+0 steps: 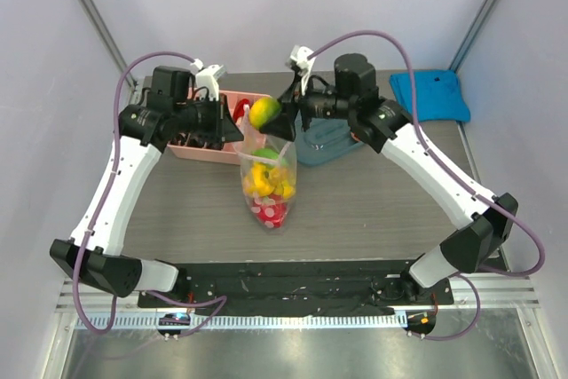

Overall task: Place the food in the zip-top bag and seal the zipper
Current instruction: Place the fake fruit in the zipper food storage bag, then pick up the fake fruit from the bin.

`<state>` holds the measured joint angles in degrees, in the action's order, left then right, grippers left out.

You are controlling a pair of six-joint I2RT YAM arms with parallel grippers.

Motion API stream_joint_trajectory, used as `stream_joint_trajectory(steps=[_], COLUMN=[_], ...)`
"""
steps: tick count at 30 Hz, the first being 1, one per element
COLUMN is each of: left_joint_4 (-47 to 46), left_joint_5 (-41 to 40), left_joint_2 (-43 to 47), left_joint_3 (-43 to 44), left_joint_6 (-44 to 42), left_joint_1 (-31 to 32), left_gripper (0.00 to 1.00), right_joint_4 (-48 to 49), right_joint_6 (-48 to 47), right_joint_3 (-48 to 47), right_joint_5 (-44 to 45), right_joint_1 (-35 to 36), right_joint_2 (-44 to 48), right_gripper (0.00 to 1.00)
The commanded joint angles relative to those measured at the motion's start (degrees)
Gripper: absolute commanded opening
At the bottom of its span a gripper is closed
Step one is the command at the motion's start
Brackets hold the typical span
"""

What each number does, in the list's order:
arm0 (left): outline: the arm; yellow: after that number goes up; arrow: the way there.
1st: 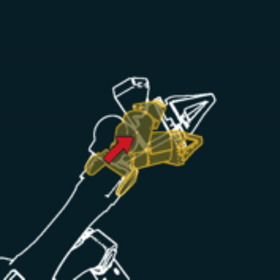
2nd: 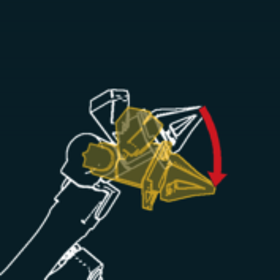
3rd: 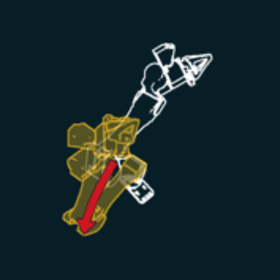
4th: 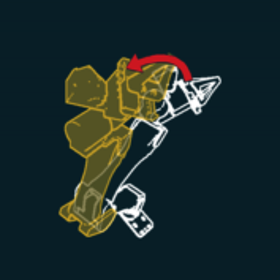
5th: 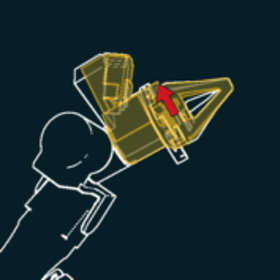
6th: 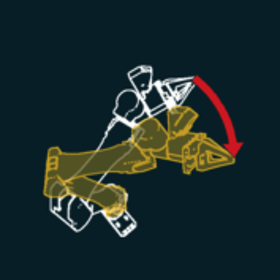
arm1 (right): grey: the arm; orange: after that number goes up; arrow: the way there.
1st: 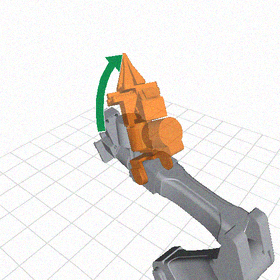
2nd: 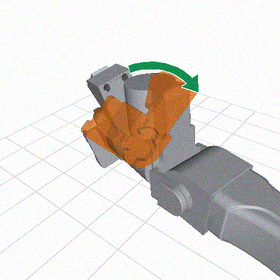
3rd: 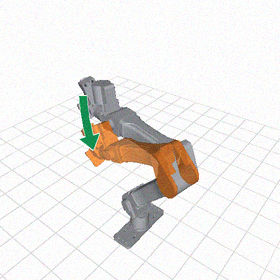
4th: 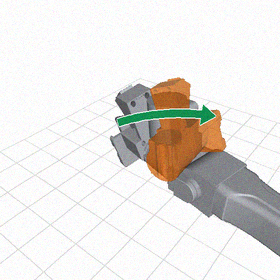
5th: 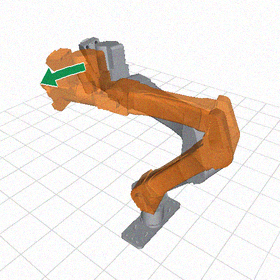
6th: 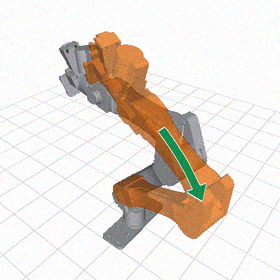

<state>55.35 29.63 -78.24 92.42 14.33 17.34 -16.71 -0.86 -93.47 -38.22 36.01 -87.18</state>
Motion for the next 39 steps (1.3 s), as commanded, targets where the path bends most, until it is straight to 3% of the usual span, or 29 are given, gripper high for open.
stream_joint_trajectory(steps=[1,3,5,11,15,19,24,31,39], left_joint_4=[-2.18,-2.09,-2.0,-2.7,-2.97,-2.79,-2.62,-1.74,-0.86], left_joint_5=[0.87,0.52,0.43,0.43,-0.01,-0.36,-1.06,-1.85,-2.47], left_joint_2=[2.82,3.09,3.18,3.27,2.91,2.39,1.77,0.19,-1.21], left_joint_3=[0.21,0.21,-0.05,-0.75,-0.75,-0.67,-0.4,0.65,1.88], left_joint_6=[-0.44,-0.35,0.0,0.88,1.14,0.88,0.88,0.09,-0.44], left_joint_1=[-0.12,-0.2,-0.2,-0.2,-0.2,-0.2,-0.2,-0.12,-0.12], left_gripper=[0.0,0.0,0.0,0.0,0.0,0.0,0.0,0.0,0.0], right_joint_4=[-4.38,-4.65,-4.56,-3.77,-3.94,-7.8,-10.98,-11.15,-11.68], right_joint_6=[-5.98,-5.73,-4.94,0.76,4.55,-0.18,-5.2,0.77,4.82], right_joint_3=[1.18,1.01,-0.65,-5.48,-4.88,-4.61,-3.92,-5.75,-7.69], right_joint_5=[1.04,1.21,2.87,4.99,7.44,16.14,32.64,48.39,49.29], right_joint_1=[1.69,2.22,2.05,-2.95,-15.49,-22.37,-23.44,-24.58,-25.37], right_joint_2=[0.34,0.6,0.52,-0.62,-2.91,-7.03,-12.75,-23.11,-30.85], right_gripper=[0.74,0.93,1.0,1.0,0.98,0.94,0.92,0.89,0.86])
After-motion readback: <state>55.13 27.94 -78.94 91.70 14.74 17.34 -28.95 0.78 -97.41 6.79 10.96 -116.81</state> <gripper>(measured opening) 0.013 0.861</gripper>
